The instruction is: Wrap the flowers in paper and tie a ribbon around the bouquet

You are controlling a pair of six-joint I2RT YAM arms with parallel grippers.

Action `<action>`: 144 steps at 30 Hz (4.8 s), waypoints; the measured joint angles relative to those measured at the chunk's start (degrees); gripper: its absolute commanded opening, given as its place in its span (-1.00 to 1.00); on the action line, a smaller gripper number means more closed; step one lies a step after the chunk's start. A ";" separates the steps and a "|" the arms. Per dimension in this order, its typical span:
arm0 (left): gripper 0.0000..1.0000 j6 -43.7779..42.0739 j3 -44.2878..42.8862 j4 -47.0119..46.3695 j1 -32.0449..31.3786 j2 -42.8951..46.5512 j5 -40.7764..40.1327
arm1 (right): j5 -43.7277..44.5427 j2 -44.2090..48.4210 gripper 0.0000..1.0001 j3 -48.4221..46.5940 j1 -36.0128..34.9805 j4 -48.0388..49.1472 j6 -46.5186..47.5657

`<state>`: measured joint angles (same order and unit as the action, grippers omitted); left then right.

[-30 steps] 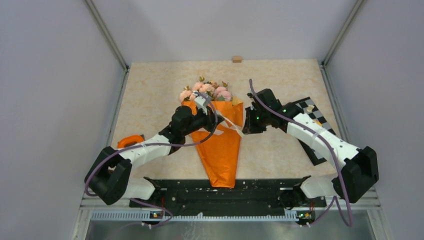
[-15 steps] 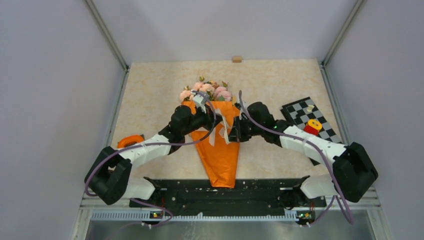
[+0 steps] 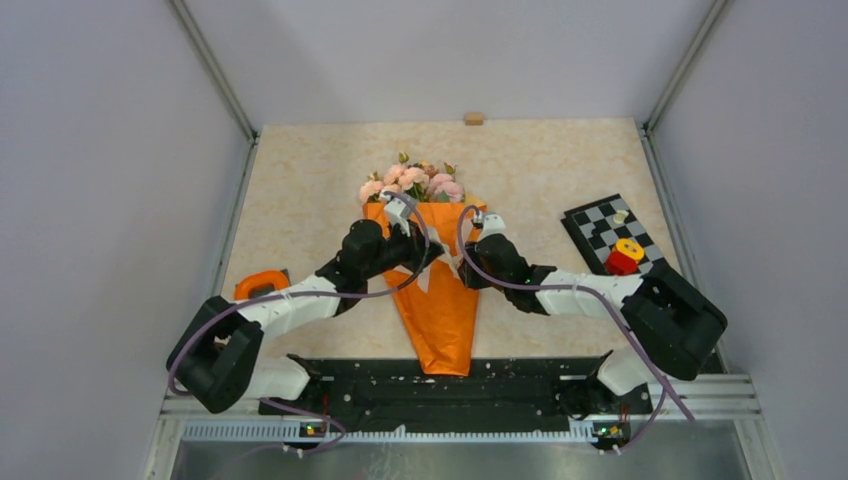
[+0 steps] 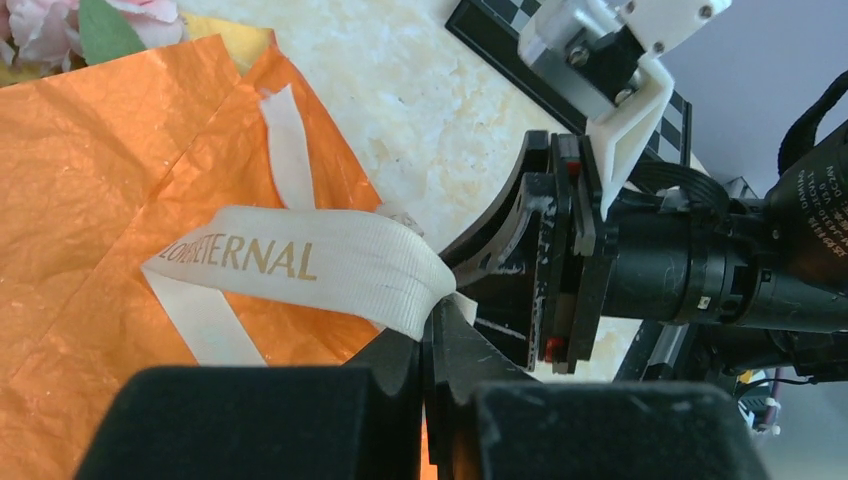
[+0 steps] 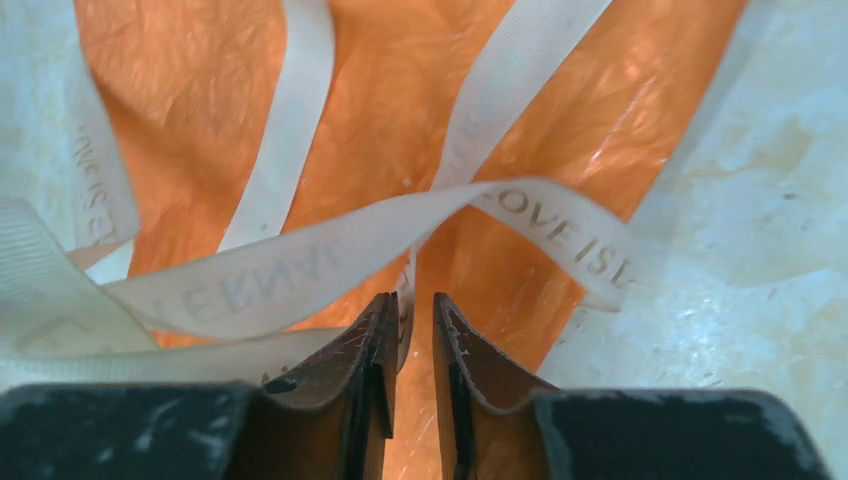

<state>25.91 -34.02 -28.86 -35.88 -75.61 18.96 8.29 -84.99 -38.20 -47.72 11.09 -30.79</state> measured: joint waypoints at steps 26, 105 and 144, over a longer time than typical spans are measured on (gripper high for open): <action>-1.00 -0.83 7.52 -1.44 -0.68 -1.18 0.09 | 13.27 11.30 0.51 -1.49 -0.07 -22.25 2.84; -1.00 2.10 -19.71 16.85 11.91 -16.94 -28.48 | 16.13 -12.39 -1.00 -27.04 20.96 -0.76 18.38; -1.00 18.69 -5.05 43.19 27.96 -3.96 -32.02 | 4.24 -0.09 -0.67 -7.98 54.69 -2.08 29.66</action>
<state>44.60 -39.07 14.33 -7.92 -79.57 -13.06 12.53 -85.08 -46.17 6.96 9.02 -1.13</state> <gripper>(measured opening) 0.009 0.028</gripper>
